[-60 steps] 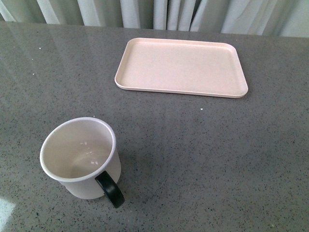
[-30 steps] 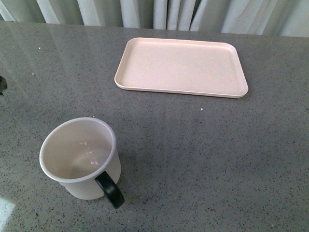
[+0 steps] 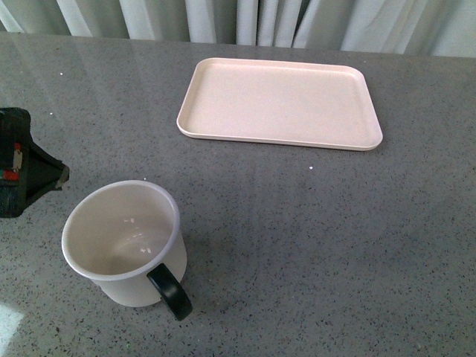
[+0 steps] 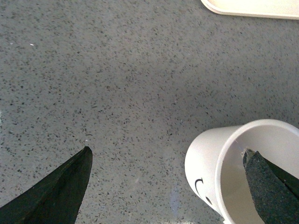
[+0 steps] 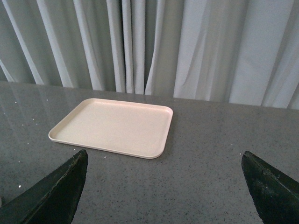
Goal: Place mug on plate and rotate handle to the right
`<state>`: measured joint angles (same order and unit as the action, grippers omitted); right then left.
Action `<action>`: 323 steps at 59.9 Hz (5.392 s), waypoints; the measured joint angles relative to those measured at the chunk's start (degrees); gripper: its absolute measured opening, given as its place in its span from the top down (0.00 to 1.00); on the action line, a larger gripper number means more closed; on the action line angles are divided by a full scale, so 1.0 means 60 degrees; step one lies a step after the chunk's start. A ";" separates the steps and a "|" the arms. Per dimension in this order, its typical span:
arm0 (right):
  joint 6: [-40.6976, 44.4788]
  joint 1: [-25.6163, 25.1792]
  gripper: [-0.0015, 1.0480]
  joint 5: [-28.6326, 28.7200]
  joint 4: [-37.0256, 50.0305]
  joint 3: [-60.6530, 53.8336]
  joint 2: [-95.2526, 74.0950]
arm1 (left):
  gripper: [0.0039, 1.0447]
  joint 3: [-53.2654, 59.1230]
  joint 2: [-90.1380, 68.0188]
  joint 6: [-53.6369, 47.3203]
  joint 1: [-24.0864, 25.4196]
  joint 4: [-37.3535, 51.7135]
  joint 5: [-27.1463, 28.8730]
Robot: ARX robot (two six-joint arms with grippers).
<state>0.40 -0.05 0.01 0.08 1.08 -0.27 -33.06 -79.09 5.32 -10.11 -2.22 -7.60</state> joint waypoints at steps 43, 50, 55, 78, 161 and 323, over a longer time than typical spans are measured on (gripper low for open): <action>0.0000 0.0000 0.09 0.0000 0.0000 0.0000 0.0000 | 0.09 -0.0616 -0.1384 -0.1056 -0.0692 -0.0259 -0.0382; 0.0000 -0.0004 0.09 0.0000 0.0000 0.0000 0.0000 | 0.09 -0.0699 -0.1683 -0.1242 -0.0761 -0.0339 -0.0379; 0.0000 0.0000 0.09 0.0000 0.0000 0.0000 0.0000 | 0.09 -0.0776 -0.1763 -0.1300 -0.0794 -0.0401 -0.0386; 0.0000 0.0000 0.09 -0.0004 0.0000 0.0000 0.0000 | 0.20 -0.1177 -0.2200 -0.1526 -0.1104 -0.0583 -0.0393; 0.0000 0.0000 0.09 0.0000 0.0000 0.0000 0.0000 | 0.98 -0.8517 -0.5566 -0.1399 -0.1898 -0.3599 -0.0244; 0.0000 0.0000 0.09 -0.0004 0.0000 0.0000 0.0000 | 0.09 -1.5850 -1.0255 -0.1362 -0.2532 -0.6776 0.0521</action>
<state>0.40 -0.05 -0.01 0.08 1.08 -0.27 -128.16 -140.62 -2.85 -25.30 -42.87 -4.47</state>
